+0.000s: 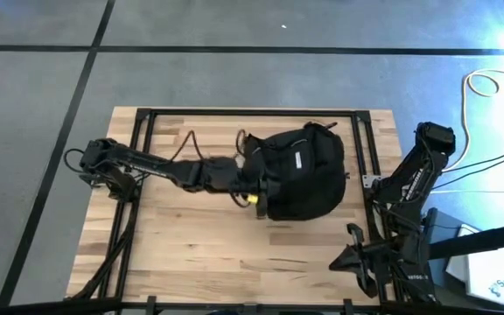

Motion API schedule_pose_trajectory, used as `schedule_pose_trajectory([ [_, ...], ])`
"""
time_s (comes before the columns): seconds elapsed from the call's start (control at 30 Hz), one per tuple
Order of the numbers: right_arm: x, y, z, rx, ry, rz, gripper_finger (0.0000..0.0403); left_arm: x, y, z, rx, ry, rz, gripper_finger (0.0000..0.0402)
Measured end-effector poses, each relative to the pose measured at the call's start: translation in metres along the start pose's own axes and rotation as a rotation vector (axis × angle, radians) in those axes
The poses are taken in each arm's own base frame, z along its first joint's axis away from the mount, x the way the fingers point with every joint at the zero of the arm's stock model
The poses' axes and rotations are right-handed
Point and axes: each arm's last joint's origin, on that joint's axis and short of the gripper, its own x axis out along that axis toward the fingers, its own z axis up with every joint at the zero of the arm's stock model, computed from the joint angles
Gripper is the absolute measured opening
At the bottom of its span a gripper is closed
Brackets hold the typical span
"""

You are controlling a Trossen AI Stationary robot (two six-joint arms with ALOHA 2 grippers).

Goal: Unpack backpack
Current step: Open the black backpack

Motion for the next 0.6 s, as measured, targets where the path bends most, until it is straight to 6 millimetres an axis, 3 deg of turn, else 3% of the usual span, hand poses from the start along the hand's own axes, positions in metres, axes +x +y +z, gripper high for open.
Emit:
schedule_pose_trajectory([
  [0.37,0.001,-0.003,-0.008,0.000,0.101,-0.142,0.0026,-0.018,0.019,0.063,-0.086,-0.321,-0.034,0.0027],
  [0.6,0.004,-0.005,-0.011,-0.004,0.116,-0.143,0.0033,-0.024,0.042,0.101,-0.123,-0.549,0.015,0.0027],
])
